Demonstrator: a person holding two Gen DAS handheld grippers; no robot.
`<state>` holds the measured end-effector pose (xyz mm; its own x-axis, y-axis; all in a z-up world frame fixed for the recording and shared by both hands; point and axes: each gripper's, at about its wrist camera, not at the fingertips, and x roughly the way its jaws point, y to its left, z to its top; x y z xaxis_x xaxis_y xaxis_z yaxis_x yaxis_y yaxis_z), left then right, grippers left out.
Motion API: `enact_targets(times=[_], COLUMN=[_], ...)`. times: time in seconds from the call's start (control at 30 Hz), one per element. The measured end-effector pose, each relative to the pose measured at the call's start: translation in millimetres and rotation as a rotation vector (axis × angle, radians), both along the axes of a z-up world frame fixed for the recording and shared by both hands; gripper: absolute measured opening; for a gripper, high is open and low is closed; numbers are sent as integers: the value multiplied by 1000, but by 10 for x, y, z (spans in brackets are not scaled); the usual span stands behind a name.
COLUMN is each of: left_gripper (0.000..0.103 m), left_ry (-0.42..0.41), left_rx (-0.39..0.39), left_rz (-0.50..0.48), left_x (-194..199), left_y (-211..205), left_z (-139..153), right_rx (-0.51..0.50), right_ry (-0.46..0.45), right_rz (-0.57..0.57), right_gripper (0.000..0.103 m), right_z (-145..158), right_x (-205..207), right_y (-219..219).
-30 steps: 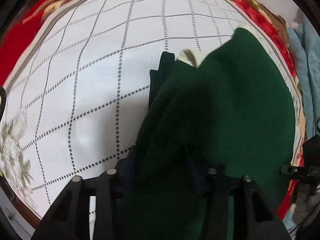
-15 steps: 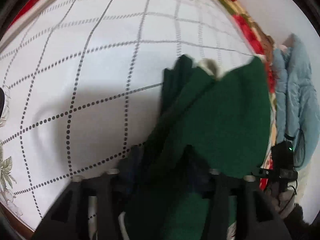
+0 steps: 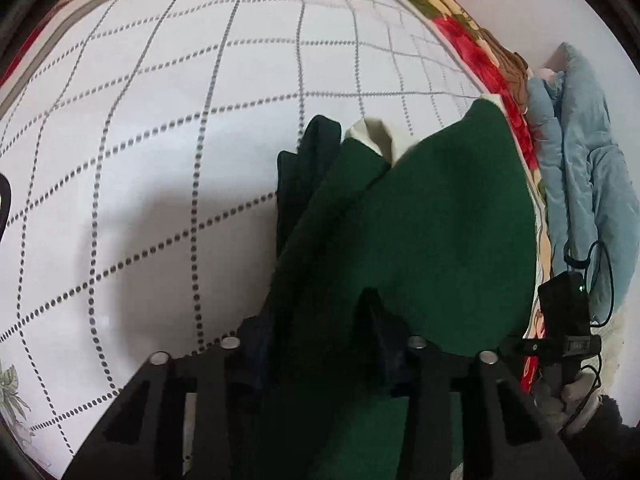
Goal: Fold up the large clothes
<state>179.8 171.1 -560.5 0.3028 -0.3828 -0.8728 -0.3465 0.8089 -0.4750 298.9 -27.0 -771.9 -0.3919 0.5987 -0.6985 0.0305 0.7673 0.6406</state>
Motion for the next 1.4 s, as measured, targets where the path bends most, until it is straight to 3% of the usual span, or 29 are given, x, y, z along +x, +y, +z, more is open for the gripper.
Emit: enact_targets(times=[0.13, 0.2, 0.33, 0.37, 0.4, 0.47, 0.53, 0.57, 0.63, 0.67, 0.7, 0.8, 0.9, 1.1, 1.27, 1.4], left_gripper=[24, 22, 23, 31, 47, 57, 56, 46, 36, 26, 21, 17, 16, 11, 10, 11], left_ry=[-27, -43, -29, -17, -3, 21, 10, 2, -17, -27, -38, -60, -73, -114, -195, -178], left_rx=[10, 17, 30, 19, 17, -39, -76, -69, -24, -5, -1, 23, 48, 81, 88, 100], left_rz=[-13, -43, -86, -84, -81, -59, -41, -57, -81, -79, -73, -69, -81, -110, -138, -172], left_x=[45, 92, 196, 231, 251, 300, 329, 346, 362, 363, 367, 388, 448, 569, 801, 1128], left_y=[-43, -100, -163, -156, -137, -63, -22, -52, -132, -152, -154, -162, -165, -117, -44, -48], left_z=[89, 160, 93, 19, -54, -234, -285, -261, -175, -123, -74, 68, 192, 515, 930, 958], right_rx=[40, 95, 186, 149, 115, 76, 124, 151, 161, 167, 175, 214, 248, 297, 341, 326], right_ry=[-7, 1, 50, 51, 49, 17, 14, 24, 6, -3, -16, -21, -30, -113, -182, -216], right_rz=[-25, -56, -84, -70, -70, -59, -73, -113, -148, -156, -170, -234, -271, -293, -302, -313], right_gripper=[73, 58, 53, 58, 66, 78, 90, 99, 101, 96, 70, 50, 43, 40, 39, 38], right_z=[65, 136, 236, 205, 165, 58, -29, -66, -51, -36, -6, 129, 340, 882, 1295, 1455], right_x=[-72, -134, -334, -389, -425, -460, -438, -414, -389, -390, -401, -475, -544, -521, -209, 93], right_y=[-120, -253, -459, -472, -480, -444, -371, -336, -285, -291, -315, -403, -417, -426, -490, -560])
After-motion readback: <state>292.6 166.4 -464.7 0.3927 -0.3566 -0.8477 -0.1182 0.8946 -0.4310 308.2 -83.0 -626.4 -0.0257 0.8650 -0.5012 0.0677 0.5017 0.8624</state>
